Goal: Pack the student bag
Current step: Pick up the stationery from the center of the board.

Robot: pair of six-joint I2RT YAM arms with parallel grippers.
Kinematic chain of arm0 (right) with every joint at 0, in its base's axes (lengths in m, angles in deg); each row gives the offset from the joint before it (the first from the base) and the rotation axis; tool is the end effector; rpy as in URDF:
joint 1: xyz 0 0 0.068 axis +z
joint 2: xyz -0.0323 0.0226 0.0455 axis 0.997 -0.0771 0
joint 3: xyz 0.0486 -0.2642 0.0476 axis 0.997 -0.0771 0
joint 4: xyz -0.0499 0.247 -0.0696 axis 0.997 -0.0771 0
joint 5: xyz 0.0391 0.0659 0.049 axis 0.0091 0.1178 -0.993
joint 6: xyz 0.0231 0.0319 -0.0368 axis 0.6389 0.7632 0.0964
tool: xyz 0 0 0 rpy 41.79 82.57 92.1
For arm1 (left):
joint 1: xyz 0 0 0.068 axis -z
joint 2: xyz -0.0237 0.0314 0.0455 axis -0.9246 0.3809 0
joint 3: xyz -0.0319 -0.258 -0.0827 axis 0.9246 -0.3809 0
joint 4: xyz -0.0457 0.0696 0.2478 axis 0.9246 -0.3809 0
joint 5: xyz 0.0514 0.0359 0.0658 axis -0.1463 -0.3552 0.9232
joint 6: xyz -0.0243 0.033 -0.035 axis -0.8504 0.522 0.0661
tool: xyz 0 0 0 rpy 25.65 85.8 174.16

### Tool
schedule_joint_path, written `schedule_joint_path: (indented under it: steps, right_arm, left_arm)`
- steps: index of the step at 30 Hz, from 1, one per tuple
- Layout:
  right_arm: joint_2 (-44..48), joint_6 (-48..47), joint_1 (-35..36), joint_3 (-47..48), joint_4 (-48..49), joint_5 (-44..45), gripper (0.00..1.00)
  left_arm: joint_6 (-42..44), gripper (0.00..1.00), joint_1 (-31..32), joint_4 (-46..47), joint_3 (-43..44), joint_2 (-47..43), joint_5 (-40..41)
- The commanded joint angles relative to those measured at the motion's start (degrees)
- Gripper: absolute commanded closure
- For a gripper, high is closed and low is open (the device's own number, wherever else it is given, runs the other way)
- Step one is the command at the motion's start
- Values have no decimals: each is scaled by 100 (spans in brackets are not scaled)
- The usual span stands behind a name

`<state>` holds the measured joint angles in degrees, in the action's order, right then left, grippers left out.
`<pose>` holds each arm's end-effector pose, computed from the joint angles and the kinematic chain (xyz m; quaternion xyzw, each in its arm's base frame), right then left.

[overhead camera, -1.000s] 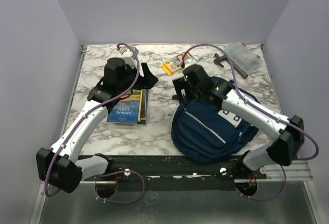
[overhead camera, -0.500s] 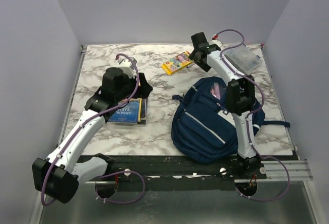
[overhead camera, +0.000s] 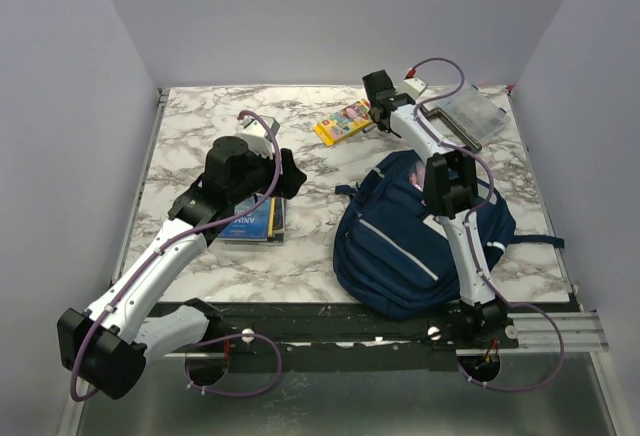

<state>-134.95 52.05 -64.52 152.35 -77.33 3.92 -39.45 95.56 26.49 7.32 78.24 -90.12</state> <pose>0.5216 0.1767 0.1885 0.3485 0.8297 -0.0747 0.4296 0.2079 -0.1174 0.3382 0.1393 0.8147 -0.2732 0.4922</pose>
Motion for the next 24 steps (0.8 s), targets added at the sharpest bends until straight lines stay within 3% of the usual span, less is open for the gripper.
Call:
schedule_joint_path:
  steps: [1,6,14,24]
  right_arm:
    - [-149,-644,30,-78,906,107,23]
    - [231,-1512,63,-814,2369,-463,14]
    - [198,-2820,85,-1080,4151,-834,1]
    - [-845,-2740,-95,-24,4518,-1932,0]
  left_arm:
    - [151,28,18,119,-78,-109,119]
    - [99,28,11,137,-61,-25,76]
    - [-119,28,-192,245,-95,153,-41]
    - [-102,28,-219,291,-113,278,-140]
